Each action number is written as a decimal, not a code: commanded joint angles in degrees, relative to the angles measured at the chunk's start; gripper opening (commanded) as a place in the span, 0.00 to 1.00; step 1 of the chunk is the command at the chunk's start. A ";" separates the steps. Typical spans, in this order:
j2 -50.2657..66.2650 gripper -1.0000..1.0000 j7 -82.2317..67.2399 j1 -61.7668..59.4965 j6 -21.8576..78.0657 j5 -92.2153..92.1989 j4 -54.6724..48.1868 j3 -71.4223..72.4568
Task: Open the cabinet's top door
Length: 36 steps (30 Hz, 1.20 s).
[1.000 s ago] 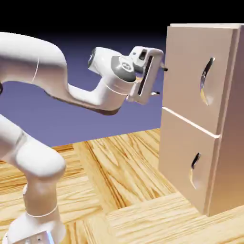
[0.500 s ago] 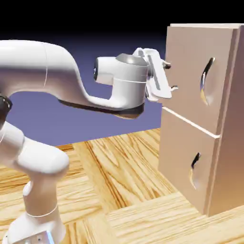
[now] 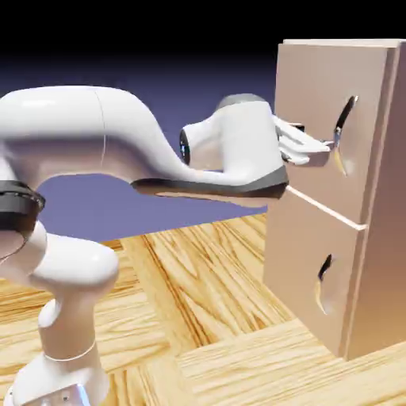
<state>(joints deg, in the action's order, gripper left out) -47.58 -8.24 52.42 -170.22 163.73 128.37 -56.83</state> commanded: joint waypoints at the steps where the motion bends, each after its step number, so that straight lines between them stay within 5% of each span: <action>1: -0.09 0.50 -0.30 0.30 0.02 0.96 -0.19 -0.33; 8: 4.10 0.50 0.93 11.26 1.17 2.27 -7.88 -8.02; 9: 4.10 0.00 0.93 11.26 1.17 2.27 -7.89 -8.02; 25: 14.15 0.00 18.45 -19.89 5.51 1.29 2.15 17.85; 36: 7.16 0.00 3.00 -40.65 12.81 -23.97 15.10 38.36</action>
<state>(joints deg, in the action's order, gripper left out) -40.40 -5.24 11.76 -157.37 139.65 143.49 -18.48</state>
